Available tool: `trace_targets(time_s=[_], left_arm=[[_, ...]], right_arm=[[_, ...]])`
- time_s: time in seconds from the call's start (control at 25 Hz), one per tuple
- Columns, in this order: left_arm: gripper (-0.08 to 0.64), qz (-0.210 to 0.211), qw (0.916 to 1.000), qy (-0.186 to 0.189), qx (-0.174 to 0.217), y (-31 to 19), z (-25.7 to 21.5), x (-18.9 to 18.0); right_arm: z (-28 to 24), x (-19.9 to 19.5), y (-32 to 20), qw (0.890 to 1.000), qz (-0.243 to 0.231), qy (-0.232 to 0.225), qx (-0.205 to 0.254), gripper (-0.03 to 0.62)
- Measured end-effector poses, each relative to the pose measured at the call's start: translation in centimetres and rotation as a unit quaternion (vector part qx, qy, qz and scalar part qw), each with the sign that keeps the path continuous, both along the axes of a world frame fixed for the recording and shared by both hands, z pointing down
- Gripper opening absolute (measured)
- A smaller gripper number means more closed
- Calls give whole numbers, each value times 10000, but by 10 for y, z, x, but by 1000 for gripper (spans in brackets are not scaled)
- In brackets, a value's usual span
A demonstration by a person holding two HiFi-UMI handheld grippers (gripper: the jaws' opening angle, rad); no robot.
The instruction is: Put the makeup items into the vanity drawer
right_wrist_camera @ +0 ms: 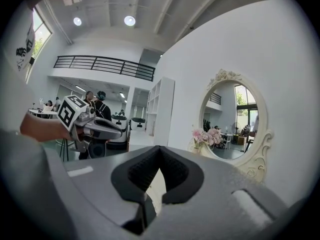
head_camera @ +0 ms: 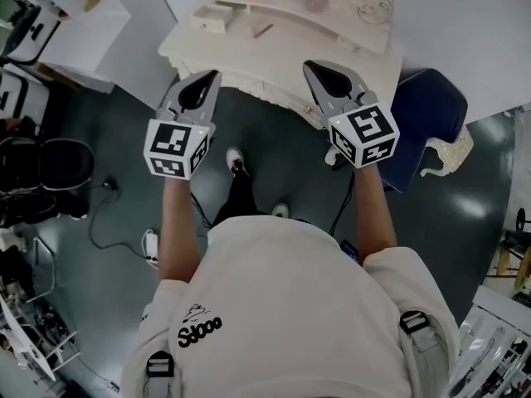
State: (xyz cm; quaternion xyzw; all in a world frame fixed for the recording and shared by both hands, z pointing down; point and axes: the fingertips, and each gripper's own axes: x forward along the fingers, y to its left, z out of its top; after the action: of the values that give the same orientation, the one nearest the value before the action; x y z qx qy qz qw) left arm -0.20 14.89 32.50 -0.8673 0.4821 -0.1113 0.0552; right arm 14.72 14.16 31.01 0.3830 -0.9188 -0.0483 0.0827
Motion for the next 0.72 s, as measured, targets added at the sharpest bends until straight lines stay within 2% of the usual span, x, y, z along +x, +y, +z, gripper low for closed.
trace_targets(time_s=[0.24, 0.72], left_arm=[[17, 130, 9999, -2, 14, -77, 10, -14], [17, 581, 9982, -53, 122, -239, -16, -65]], right_arm=[[6, -13, -73, 9999, 124, 27, -93, 2], [-19, -76, -211, 9987, 456, 190, -120, 2]])
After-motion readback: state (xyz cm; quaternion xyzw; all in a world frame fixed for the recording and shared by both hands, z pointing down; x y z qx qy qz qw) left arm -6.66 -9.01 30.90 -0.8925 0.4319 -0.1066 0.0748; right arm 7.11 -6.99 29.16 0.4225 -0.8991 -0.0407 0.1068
